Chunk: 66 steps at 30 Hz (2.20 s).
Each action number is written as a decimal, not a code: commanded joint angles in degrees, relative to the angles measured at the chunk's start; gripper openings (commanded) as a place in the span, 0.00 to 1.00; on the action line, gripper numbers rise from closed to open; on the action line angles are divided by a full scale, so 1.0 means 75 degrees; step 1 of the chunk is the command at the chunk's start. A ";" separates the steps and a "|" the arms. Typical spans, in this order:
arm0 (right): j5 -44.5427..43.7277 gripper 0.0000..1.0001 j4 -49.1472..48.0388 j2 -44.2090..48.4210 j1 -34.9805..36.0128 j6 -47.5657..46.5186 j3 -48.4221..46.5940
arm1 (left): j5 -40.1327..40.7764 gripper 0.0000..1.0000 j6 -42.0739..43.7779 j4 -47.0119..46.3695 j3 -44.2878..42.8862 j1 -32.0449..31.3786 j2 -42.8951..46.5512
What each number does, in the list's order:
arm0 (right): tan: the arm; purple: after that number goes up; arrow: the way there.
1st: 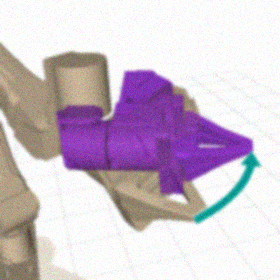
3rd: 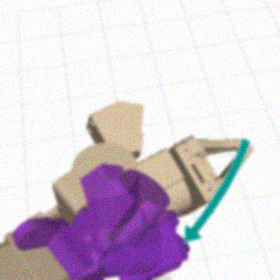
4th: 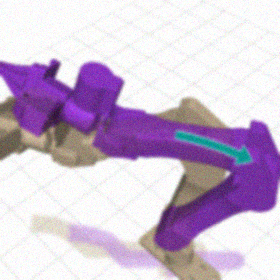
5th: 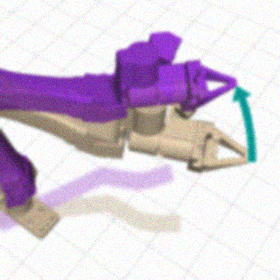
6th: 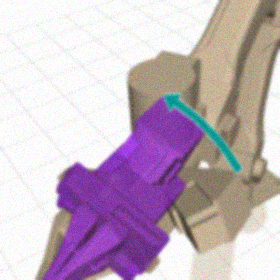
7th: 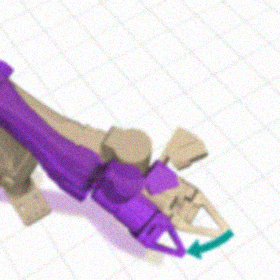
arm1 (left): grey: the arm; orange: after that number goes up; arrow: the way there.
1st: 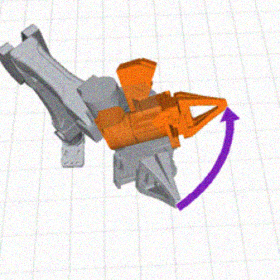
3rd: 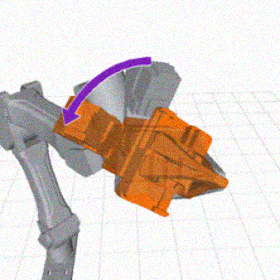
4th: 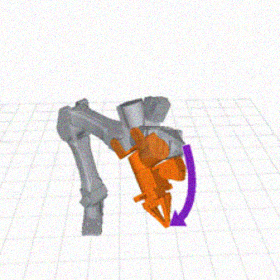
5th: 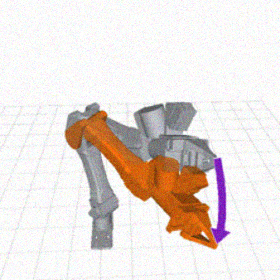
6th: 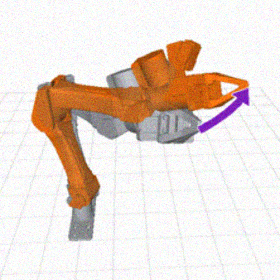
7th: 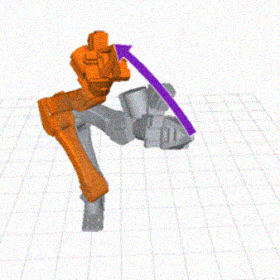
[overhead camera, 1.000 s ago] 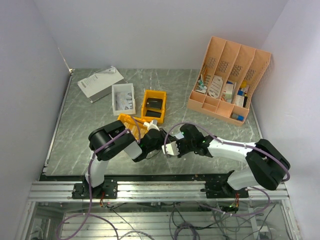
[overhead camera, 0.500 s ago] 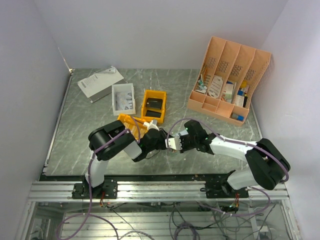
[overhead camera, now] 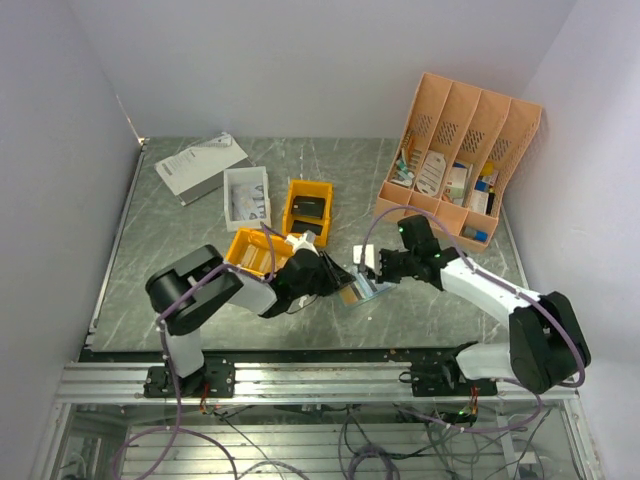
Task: Put the credit cards into the card holder
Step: Insert the credit card into the card holder.
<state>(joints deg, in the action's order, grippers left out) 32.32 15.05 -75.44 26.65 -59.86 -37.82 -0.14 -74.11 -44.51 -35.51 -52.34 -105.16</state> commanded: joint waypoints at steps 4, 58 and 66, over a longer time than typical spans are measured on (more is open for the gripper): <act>0.1161 0.30 0.1019 0.0019 -0.0840 0.1289 -0.0817 | 0.0814 0.37 0.2011 0.1958 -0.0571 -0.0256 0.1562; 0.1250 0.40 0.3037 -0.3682 -0.2253 0.3931 -0.2921 | 0.1249 0.51 0.3125 0.1731 0.1131 -0.1039 0.3020; 0.1424 0.42 0.3117 -0.3635 -0.2254 0.3866 -0.2898 | 0.1157 0.50 0.3150 0.1529 0.0906 -0.1084 0.2573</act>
<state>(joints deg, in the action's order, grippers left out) 42.89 38.20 -102.78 10.13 -30.39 -59.53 9.34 -51.03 -29.87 -26.30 -60.18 -84.60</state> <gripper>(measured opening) 0.416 0.501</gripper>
